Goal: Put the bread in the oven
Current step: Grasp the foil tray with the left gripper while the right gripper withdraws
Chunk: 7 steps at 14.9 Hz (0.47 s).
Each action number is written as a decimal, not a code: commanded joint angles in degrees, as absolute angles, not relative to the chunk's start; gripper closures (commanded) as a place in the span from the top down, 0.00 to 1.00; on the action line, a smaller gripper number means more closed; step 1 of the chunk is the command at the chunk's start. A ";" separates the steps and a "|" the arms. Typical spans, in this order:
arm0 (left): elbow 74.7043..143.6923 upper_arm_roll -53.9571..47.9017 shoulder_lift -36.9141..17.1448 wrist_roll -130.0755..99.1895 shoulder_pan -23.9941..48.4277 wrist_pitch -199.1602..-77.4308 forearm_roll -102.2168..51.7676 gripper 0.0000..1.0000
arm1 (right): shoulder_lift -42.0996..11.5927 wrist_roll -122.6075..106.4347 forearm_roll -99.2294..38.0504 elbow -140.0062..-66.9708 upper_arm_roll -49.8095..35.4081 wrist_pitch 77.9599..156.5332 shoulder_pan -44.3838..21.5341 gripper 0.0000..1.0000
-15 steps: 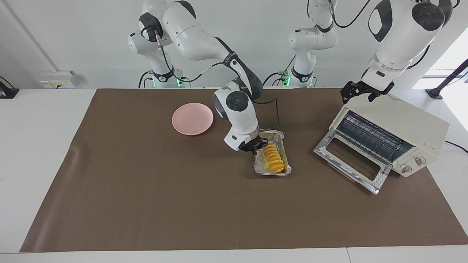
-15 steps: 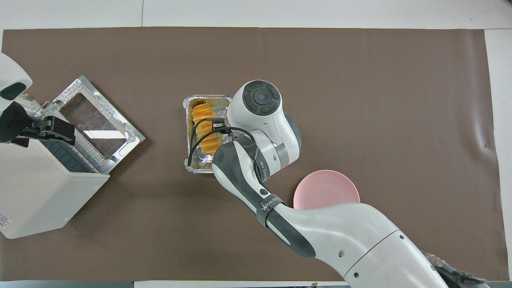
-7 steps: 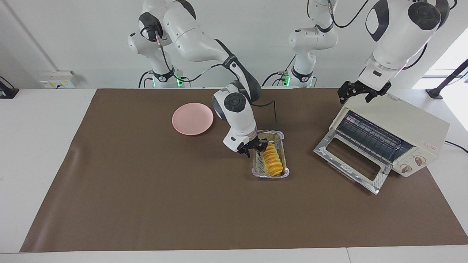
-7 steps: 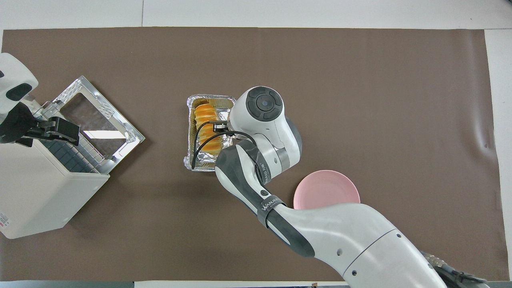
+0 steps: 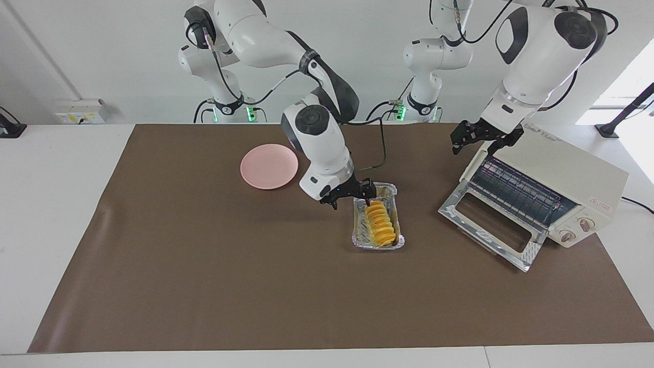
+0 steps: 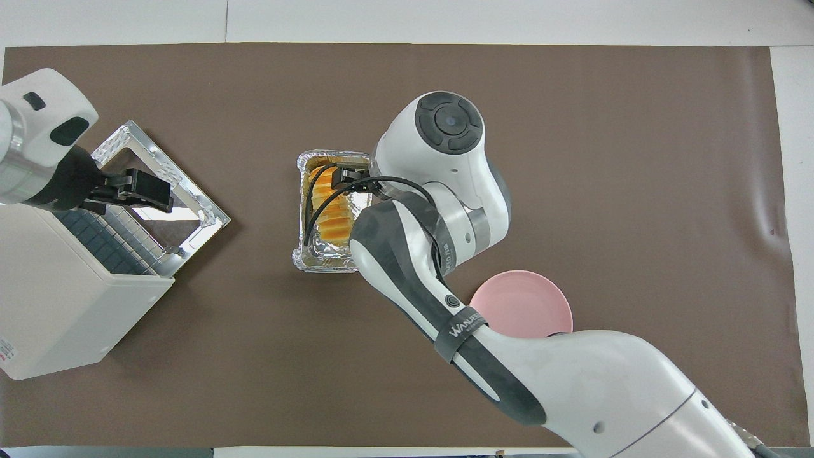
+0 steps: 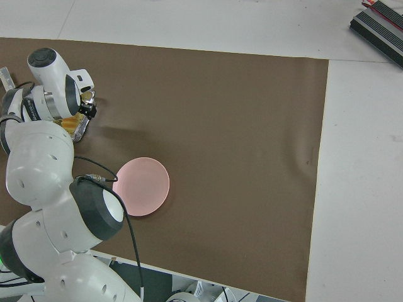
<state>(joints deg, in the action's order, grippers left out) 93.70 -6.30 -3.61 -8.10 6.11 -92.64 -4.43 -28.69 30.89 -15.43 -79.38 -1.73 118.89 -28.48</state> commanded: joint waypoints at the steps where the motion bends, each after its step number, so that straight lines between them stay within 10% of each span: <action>1: 84.05 -5.89 -15.51 -17.63 13.42 -94.30 -4.66 1.00 | -21.99 28.06 -15.82 -80.77 -2.02 114.02 -22.52 1.00; 7: 80.86 -5.63 -23.99 -26.35 21.79 -103.17 -1.94 1.00 | -13.99 2.23 -8.63 -81.65 -1.49 101.70 -5.47 1.00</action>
